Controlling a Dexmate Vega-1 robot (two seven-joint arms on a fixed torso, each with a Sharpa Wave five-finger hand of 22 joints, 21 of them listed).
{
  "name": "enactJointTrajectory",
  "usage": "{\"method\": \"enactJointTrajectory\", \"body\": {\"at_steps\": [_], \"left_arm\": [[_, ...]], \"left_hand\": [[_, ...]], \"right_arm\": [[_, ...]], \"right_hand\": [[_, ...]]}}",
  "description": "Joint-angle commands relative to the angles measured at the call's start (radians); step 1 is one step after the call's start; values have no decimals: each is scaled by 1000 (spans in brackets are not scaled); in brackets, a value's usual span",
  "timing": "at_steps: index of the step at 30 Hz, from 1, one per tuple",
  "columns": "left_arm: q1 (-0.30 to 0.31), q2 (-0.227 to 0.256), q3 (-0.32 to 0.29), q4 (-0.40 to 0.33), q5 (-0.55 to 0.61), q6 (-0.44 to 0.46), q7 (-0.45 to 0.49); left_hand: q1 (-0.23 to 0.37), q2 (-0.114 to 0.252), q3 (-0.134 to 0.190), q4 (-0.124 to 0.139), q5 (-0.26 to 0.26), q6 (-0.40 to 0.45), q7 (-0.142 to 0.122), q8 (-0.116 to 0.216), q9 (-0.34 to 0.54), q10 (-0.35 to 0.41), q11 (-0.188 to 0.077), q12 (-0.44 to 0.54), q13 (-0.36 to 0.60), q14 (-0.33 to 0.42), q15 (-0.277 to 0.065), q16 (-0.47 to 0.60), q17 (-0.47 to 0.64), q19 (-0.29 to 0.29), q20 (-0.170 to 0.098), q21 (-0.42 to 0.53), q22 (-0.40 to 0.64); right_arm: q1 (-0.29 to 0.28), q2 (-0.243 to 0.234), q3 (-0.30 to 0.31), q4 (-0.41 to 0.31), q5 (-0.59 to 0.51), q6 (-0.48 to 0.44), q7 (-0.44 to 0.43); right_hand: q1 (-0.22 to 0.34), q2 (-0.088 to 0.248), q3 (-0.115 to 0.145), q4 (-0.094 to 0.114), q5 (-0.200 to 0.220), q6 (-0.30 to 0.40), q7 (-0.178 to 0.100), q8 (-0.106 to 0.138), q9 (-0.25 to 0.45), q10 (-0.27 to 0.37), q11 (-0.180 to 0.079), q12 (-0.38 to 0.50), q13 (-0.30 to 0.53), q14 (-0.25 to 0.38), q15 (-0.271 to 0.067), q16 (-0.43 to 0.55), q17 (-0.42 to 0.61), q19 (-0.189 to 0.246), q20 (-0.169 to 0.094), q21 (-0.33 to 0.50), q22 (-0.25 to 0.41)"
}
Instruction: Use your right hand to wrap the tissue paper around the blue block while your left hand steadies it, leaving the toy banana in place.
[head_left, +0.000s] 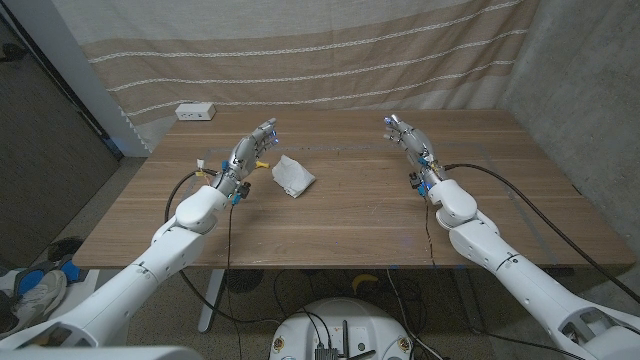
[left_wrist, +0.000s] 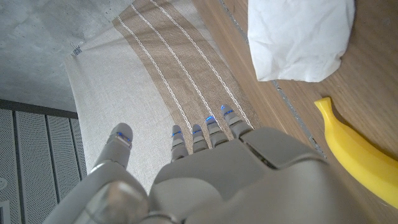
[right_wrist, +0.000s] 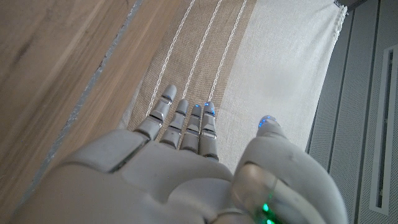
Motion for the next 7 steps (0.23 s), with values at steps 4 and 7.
{"method": "enactJointTrajectory", "body": {"at_steps": [4,7], "left_arm": [[-8,6,6,-6,-7,32,-5],[4,11,0,-14,-7,33,5]], "left_hand": [[-11,6,3,-3,2,7,-4,1,0,1,-4,5,2,3,-20,5,3,6,3,2,4],[-11,7,3,-3,2,7,-3,1,0,0,-4,5,2,3,-20,5,3,7,4,2,4]], "right_arm": [[-91,42,100,26,73,129,-70],[-93,54,110,36,65,150,-87]], "right_hand": [[2,3,6,-11,4,15,8,9,2,15,5,8,-2,10,1,0,1,4,4,-2,3],[2,4,8,-15,5,22,14,11,2,22,7,10,-3,14,5,1,1,7,9,-2,3]]}}
